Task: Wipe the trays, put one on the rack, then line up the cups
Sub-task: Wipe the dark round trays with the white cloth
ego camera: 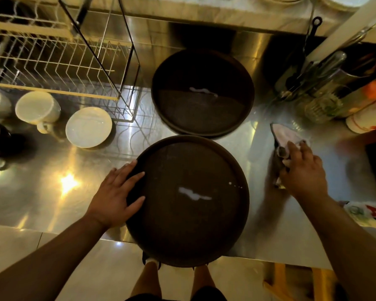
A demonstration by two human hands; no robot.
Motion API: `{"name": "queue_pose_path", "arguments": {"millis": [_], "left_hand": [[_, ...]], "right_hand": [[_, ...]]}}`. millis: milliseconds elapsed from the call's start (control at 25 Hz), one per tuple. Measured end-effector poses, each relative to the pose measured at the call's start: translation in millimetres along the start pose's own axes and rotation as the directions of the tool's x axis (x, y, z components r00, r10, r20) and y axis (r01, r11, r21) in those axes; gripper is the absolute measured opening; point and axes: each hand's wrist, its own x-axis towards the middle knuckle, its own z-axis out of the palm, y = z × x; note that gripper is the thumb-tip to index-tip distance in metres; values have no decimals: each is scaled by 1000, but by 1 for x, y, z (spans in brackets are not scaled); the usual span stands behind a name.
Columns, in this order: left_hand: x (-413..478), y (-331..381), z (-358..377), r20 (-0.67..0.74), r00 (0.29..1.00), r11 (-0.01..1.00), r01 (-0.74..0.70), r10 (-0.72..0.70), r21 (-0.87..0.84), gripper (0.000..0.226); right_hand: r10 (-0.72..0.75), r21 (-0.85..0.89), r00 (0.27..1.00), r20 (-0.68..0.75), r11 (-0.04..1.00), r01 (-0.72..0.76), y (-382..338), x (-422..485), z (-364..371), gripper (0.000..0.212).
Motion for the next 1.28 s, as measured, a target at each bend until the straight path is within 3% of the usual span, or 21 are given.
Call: {"name": "queue_pose_path", "arguments": {"millis": [160,320,520,840,1000,1120,1280], "left_hand": [[0,-1,1,-7,1000,1000,-1,1,-3,71],[0,-2,3,-2,1000,1000,2,-2,-3,72],[0,-1,1,9,1000,1000,16,-16,-6,73],[0,0,-2,29,999,1000,20,-20,-22,76],[0,0,-2,42,999,999,27,-25,-24,76],[-1,-2,-1,41,999,1000,22,-21,-22,75],[-2,-3,1,41,999,999,24,-23,-23,74]], "right_hand": [[6,28,1000,6,1000,-7,3,1,-5,80],[-25,106,987,-160,993,42,-3,-7,-8,54],[-89,205,939,-331,965,164,-20,-30,-23,51],[-88,363,918,-388,900,239,-74,-82,-75,41],[-102,504,936,-337,820,271,-98,-103,-109,41],[-158,592,964,-214,764,256,-110,-104,-120,48],[-181,581,980,-81,790,195,-119,-89,-91,61]]}}
